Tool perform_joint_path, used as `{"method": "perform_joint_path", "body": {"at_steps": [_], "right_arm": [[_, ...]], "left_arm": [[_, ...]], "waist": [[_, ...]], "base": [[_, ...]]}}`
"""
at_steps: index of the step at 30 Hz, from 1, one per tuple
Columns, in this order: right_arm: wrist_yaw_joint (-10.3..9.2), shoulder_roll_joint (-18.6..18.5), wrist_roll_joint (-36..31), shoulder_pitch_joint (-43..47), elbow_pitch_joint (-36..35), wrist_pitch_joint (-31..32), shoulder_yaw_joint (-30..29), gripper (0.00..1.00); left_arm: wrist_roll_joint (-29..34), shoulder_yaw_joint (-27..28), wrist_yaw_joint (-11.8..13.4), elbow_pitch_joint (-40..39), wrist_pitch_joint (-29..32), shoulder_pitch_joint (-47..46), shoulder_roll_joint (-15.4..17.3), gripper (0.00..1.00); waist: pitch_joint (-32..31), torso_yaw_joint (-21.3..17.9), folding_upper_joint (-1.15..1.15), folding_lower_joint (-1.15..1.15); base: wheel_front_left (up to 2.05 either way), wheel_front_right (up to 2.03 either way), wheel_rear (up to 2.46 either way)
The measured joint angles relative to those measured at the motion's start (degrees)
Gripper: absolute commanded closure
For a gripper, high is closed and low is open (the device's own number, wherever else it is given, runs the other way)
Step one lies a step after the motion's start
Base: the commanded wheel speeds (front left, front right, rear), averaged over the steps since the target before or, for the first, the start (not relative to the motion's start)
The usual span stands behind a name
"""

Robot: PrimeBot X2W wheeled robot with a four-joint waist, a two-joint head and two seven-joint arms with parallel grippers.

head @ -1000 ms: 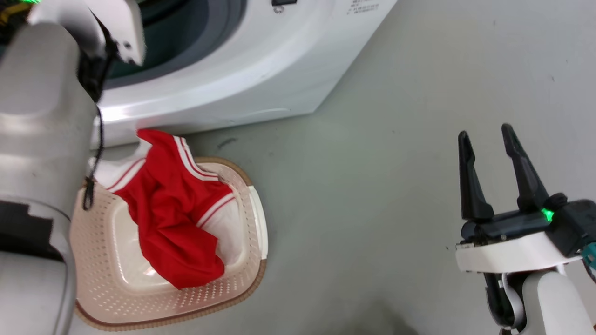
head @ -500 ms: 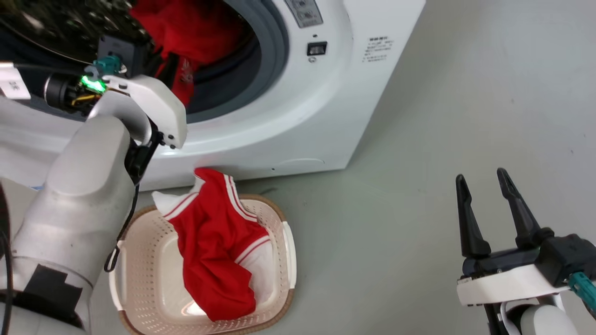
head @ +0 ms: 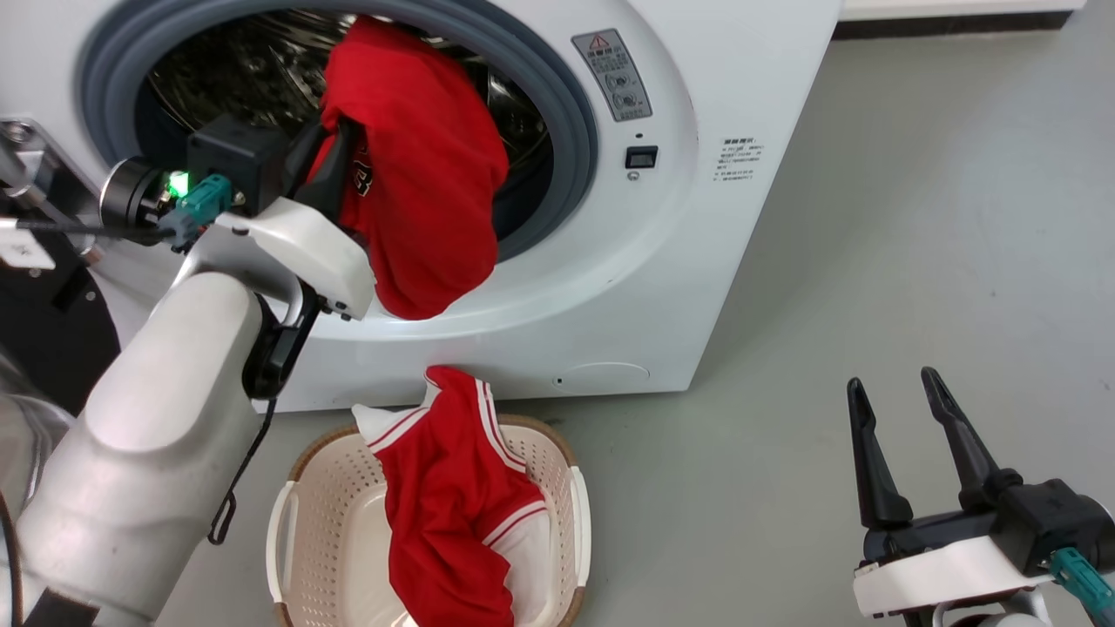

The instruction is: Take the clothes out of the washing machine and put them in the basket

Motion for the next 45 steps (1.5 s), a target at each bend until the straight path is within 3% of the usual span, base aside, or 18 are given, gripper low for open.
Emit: {"method": "perform_joint_path", "body": {"at_steps": [14,24,32,45], "right_arm": [[0.00,0.0,0.0,2.4,0.3,0.0,0.2,0.00],[0.00,0.0,0.0,2.6,-0.1,0.0,-0.1,0.00],[0.00,0.0,-0.4,1.2,-0.4,0.0,-0.1,0.00],[0.00,0.0,-1.1,-4.5,-2.1,0.0,-0.6,0.00]], "left_arm": [[-0.5,3.0,11.1,-28.7,5.0,13.8,8.5,1.00],[-1.0,1.6,15.2,-36.6,6.5,23.8,10.6,1.00],[-3.9,-0.5,14.6,-31.7,4.7,29.8,8.7,1.00],[-6.6,-5.1,5.5,-4.6,1.7,27.3,0.5,1.00]], "waist": [[-4.4,0.8,0.00,0.00],[-3.1,1.5,0.00,0.01],[-0.1,1.7,0.00,0.01],[10.5,-0.4,0.00,0.02]], "base": [[0.00,0.00,0.00],[0.00,0.00,0.00],[0.00,0.00,0.00],[0.00,0.00,0.00]]}}
